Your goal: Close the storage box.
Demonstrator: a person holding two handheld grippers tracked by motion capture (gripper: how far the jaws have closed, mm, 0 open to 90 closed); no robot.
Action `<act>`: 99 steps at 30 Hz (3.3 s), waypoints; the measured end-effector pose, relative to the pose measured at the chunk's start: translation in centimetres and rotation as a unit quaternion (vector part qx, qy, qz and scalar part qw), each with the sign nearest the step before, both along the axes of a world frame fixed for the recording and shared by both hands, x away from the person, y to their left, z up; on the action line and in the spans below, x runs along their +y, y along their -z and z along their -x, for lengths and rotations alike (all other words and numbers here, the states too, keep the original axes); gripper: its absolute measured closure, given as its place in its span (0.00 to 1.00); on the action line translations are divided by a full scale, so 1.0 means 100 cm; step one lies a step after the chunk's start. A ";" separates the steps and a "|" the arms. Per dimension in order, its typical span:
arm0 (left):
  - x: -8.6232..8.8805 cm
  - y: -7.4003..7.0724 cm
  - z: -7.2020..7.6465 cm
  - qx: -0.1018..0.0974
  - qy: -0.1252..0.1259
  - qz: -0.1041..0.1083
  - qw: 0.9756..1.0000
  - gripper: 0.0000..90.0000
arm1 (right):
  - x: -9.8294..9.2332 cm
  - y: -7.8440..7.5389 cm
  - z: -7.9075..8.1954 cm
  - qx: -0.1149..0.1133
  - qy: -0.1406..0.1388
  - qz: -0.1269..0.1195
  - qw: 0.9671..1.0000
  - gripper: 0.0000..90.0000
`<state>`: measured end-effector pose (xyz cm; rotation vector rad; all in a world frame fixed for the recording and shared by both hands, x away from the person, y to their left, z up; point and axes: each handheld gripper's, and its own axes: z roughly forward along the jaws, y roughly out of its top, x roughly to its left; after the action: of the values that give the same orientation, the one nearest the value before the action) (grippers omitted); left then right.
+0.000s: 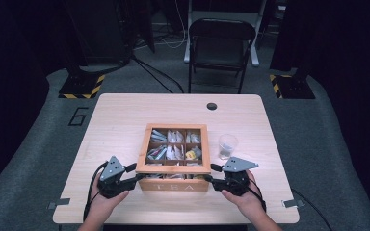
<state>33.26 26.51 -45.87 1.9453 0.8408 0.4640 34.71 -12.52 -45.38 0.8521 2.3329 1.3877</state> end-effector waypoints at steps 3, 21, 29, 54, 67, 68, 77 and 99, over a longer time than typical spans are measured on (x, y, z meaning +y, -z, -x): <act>-0.003 0.001 0.003 -0.001 0.006 -0.016 1.000 0.62 | 0.001 0.003 0.003 0.006 0.001 0.005 1.000 0.58; -0.002 0.005 0.008 0.028 0.004 -0.004 1.000 0.62 | 0.002 0.009 0.006 0.023 0.001 0.009 1.000 0.58; -0.001 0.005 0.014 0.036 0.005 -0.002 0.999 0.62 | 0.002 0.009 0.013 0.028 -0.003 0.012 1.000 0.57; 0.021 -0.003 0.012 0.034 -0.022 0.011 0.999 0.58 | -0.018 0.001 0.011 0.027 0.025 -0.010 0.999 0.54; 0.032 -0.004 -0.003 0.031 -0.046 0.016 0.998 0.57 | -0.033 0.004 0.000 0.033 0.055 -0.011 0.998 0.54; 0.033 -0.003 -0.005 0.029 -0.049 0.017 0.998 0.57 | -0.034 0.005 -0.001 0.036 0.056 -0.010 0.998 0.54; 0.038 0.006 -0.009 0.039 -0.058 0.023 0.997 0.57 | -0.037 0.011 -0.005 0.032 0.064 0.004 0.997 0.54; 0.037 0.017 -0.007 0.032 -0.059 -0.006 0.998 0.54 | -0.041 0.023 -0.007 0.040 0.075 0.009 0.996 0.51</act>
<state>33.96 30.26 -47.61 1.9372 0.9994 0.4801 35.42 -16.64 -47.69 1.0728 2.2819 1.2911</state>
